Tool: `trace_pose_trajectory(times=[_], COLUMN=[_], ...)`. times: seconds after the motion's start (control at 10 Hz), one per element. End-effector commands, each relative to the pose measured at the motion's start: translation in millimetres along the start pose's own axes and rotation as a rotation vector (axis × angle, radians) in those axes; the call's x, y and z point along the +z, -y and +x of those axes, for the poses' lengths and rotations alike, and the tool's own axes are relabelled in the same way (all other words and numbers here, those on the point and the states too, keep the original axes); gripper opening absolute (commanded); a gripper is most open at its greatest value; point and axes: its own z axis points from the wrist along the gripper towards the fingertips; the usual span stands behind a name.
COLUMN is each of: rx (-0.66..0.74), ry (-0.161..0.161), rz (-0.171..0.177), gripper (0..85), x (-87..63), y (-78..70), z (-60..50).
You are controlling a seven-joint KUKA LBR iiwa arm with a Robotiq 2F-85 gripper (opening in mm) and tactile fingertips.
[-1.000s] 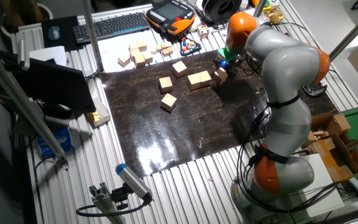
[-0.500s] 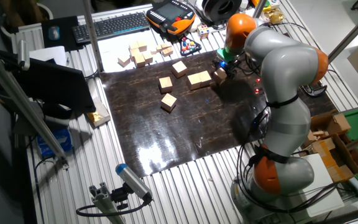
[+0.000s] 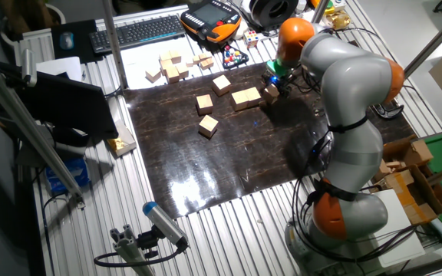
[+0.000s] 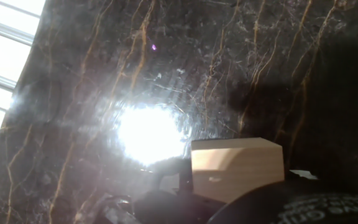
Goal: Stack the blocks into a pyramid shape
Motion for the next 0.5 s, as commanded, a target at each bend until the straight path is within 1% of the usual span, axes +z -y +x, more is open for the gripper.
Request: trace_pose_trajectory(times=[0.0,0.2,0.3,0.4], rx=[-0.001,-0.007,-0.011,-0.018], ry=[-0.001,0.001,0.0,-0.001], rz=[0.002,0.002,0.0,0.0], gripper=[85.0,85.0,83.3,75.0], x=[0.9,2.8,2.8,2.3], y=[-0.4,-0.9,-0.8,-0.6], z=[0.3,0.1,-0.1,-0.3])
